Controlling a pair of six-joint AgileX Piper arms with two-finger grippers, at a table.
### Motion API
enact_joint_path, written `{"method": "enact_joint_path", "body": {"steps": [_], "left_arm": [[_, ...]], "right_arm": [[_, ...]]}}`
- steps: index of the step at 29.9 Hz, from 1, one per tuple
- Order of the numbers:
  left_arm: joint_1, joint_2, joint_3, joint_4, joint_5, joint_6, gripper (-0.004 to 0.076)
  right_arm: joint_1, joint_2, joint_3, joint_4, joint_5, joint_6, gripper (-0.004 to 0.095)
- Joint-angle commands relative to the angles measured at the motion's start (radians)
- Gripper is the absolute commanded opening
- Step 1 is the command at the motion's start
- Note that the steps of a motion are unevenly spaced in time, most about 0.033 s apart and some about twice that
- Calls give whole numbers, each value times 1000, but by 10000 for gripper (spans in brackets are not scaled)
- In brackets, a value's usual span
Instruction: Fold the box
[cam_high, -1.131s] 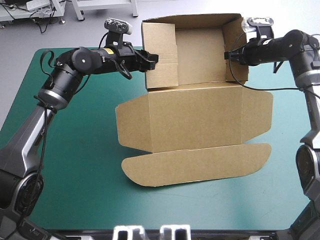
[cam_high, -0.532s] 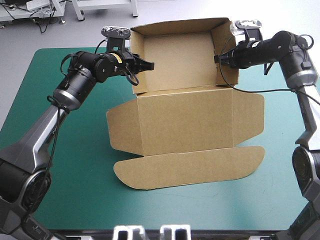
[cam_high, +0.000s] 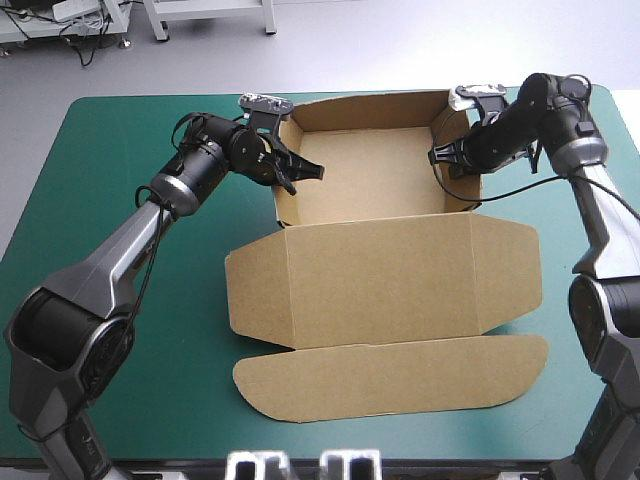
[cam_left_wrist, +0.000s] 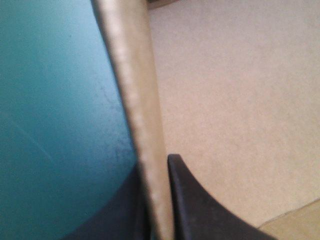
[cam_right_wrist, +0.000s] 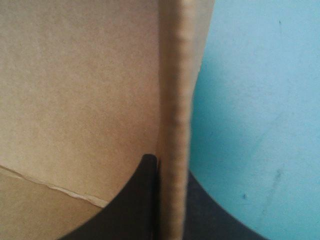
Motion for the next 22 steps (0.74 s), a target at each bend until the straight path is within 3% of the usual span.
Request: {"method": "enact_joint_path", "body": {"steps": [1, 10, 14, 22], "left_arm": [[-8, -36, -57, -16, -32, 74, -10], [-13, 88, -171, -20, 146, 102, -10], [-13, 133, -200, -25, 181, 111, -10], [-13, 169, -202, 21, 209, 115, -10]], "right_arm": [[29, -19, -31, -64, 39, -20, -19], [159, 52, -33, -280, 37, 47, -19], [164, 72, -33, -209, 23, 39, -19], [150, 102, -33, -223, 32, 44, -20]]}}
